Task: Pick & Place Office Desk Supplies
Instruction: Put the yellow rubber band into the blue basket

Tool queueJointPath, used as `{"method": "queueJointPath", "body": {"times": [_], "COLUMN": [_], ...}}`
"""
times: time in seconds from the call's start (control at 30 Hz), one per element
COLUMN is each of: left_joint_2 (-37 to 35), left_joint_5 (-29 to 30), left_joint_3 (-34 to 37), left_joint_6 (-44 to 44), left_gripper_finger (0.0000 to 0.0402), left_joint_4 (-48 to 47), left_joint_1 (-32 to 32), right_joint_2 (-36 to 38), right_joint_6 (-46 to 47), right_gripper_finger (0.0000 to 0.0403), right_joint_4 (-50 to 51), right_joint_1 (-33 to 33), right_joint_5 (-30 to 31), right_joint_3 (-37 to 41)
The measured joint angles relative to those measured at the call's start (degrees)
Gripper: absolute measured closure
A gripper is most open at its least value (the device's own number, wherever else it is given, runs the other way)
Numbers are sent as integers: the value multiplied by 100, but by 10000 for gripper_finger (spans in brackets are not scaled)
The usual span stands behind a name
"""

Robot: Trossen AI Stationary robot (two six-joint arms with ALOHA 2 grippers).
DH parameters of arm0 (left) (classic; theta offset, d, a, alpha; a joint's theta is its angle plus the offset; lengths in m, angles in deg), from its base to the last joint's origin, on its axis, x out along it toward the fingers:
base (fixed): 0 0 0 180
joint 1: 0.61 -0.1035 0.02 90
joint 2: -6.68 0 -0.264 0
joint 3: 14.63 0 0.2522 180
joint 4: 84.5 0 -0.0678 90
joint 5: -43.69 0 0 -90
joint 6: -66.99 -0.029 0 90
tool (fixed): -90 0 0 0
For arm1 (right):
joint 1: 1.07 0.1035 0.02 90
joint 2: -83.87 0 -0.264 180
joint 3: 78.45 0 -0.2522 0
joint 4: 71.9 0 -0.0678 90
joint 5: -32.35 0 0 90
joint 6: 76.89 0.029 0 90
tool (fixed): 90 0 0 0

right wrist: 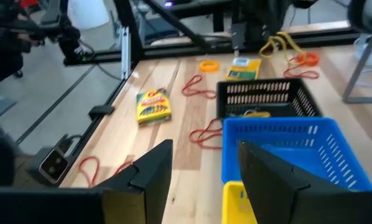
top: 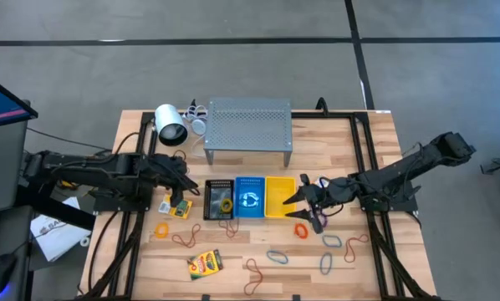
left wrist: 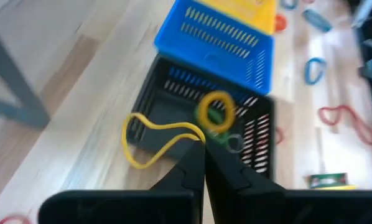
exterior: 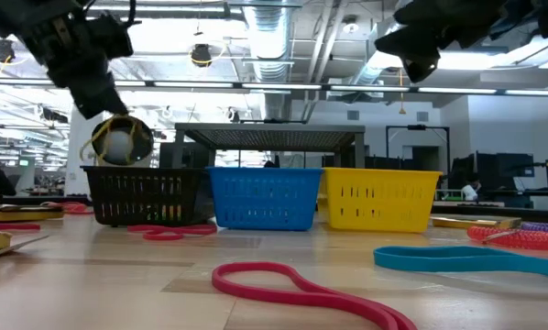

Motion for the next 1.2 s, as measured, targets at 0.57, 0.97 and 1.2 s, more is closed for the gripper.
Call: {"method": "queueJointPath", "body": {"times": [0.57, 0.97, 1.2], "left_joint_2": [541, 1801, 2162], "left_joint_5": [-760, -1142, -1278], "left_joint_3": [-227, -222, -221], "left_joint_6": [-694, -845, -845], "left_gripper_finger": [401, 401, 401], "left_joint_4": [2061, 3717, 4297], "left_joint_1": [83, 260, 258], "right_joint_2": [-1380, -2585, -3139], "right_joint_6": [-230, -903, -1279], "right_gripper_finger": [174, 153, 153], "right_joint_4": [-1807, -2343, -2206], "right_joint_1": [-815, -1230, -1258], "right_joint_5": [-690, -777, -779], "right_joint_3": [-28, -1036, -1740]}}
